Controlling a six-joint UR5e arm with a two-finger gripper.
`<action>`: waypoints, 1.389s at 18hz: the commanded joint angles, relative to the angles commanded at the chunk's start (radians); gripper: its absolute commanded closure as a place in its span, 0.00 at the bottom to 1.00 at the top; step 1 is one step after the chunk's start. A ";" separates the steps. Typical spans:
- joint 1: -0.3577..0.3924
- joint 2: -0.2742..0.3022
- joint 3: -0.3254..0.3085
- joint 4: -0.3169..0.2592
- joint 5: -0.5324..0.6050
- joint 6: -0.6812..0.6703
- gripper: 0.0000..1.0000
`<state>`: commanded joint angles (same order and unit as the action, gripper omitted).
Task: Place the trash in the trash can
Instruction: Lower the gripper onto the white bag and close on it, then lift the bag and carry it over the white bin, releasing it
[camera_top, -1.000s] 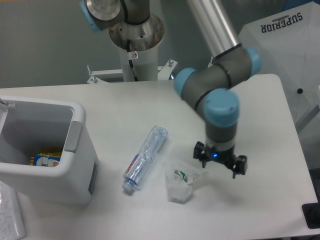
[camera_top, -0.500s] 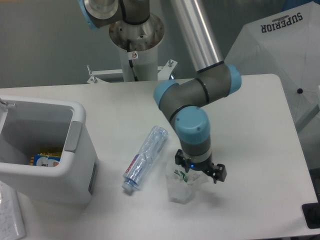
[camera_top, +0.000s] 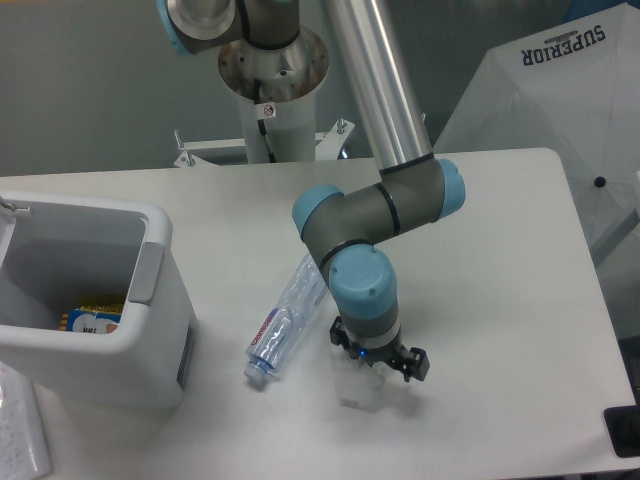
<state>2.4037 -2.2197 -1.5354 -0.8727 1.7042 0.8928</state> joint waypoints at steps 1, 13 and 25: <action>-0.002 0.003 0.000 -0.023 0.000 0.000 0.72; 0.043 0.084 0.041 -0.103 -0.136 0.009 1.00; 0.086 0.256 0.097 -0.155 -0.503 -0.138 1.00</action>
<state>2.4897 -1.9637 -1.4389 -1.0278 1.2014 0.7549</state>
